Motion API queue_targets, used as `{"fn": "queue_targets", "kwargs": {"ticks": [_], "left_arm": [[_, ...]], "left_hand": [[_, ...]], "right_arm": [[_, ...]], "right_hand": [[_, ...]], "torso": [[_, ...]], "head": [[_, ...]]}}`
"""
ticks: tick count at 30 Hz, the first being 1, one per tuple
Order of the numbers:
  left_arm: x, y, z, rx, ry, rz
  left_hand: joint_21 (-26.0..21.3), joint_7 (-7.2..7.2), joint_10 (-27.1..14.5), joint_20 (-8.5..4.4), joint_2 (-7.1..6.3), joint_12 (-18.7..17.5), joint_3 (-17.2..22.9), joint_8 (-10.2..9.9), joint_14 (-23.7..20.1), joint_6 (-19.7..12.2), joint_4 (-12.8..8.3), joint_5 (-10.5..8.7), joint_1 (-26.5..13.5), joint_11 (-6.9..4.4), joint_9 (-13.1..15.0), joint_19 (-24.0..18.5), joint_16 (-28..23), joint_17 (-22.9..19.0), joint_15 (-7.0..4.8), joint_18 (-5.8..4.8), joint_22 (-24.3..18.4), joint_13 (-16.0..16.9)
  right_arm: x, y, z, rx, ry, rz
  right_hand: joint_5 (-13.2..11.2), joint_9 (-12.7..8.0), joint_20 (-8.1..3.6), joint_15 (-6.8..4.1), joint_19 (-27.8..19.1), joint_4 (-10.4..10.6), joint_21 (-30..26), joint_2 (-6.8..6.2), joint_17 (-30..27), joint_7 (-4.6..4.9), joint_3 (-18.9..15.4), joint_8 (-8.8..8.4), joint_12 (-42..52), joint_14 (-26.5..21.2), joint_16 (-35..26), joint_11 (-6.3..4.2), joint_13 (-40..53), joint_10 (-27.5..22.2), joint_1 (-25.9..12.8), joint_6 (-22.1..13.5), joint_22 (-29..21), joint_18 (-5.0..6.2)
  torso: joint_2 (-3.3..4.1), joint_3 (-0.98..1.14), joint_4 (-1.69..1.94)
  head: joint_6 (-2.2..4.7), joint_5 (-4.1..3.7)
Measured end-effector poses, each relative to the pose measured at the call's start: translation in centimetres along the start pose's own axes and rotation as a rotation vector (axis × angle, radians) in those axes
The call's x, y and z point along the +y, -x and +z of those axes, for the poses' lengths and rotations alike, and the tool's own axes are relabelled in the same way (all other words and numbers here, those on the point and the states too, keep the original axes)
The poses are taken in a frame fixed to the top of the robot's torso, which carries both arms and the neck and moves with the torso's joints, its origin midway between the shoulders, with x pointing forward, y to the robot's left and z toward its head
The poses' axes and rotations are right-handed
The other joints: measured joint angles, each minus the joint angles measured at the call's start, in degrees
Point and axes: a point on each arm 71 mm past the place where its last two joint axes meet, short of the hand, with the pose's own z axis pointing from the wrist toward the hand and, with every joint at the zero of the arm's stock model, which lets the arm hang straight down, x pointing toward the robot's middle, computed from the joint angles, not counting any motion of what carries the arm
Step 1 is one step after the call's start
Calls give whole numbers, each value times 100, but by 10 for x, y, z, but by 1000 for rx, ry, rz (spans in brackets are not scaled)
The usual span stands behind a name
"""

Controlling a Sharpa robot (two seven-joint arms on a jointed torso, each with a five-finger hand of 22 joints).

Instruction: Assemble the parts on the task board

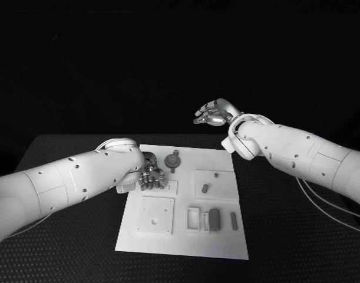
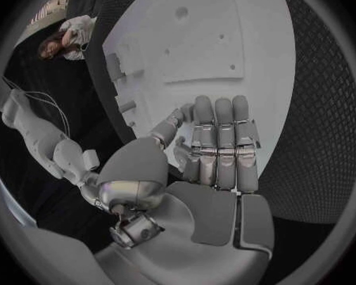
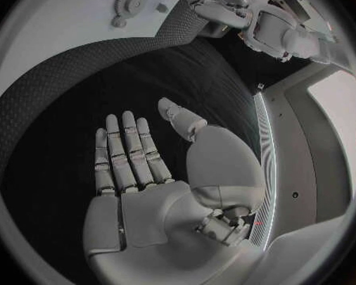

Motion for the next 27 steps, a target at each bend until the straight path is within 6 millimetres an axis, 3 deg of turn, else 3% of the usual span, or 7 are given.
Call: {"fn": "queue_targets", "kwargs": {"ticks": [6, 15, 27], "left_arm": [[5, 0, 0, -5, 8, 0], [5, 0, 0, -11, 8, -1], [18, 2, -2, -32, 33, -25]], "left_hand": [[2, 0, -21, -23, -150, 22, -157, 0, 0, 0, 25, -8, -192, -21, -9, 21, 5, -18, 0, -23, 18, 0], [5, 1, -21, -23, -166, 22, -196, 0, 0, -1, 33, 16, -208, -20, -15, 21, 28, -26, 0, -23, 17, -1], [-18, -15, -74, -22, -582, 22, -654, -3, -41, 15, 98, 70, -806, -29, -50, 21, 28, -100, -41, -23, -15, -30]], "right_arm": [[-1, 1, 0, -1, -2, 0], [-1, 0, -1, 0, -2, 0], [-2, 1, -1, -1, -5, 0]], "right_hand": [[0, -5, 0, 17, 0, 0, 0, 0, 0, 0, 0, 0, -22, -17, 0, 0, 0, 0, 0, 0, 2, 0], [0, -5, 0, 19, 0, 0, 0, 0, -1, 0, 0, 20, -22, -19, 0, 0, 0, 0, 0, 0, 7, 0], [0, -17, -20, 19, -20, 1, 0, 0, 4, 0, -1, 19, -22, -19, -23, 0, 1, 0, 0, 0, 20, -1]], "torso": [[1, 0, 0], [1, -1, 1], [1, 0, 1]], "head": [[5, 3], [5, 3], [20, 3]]}}
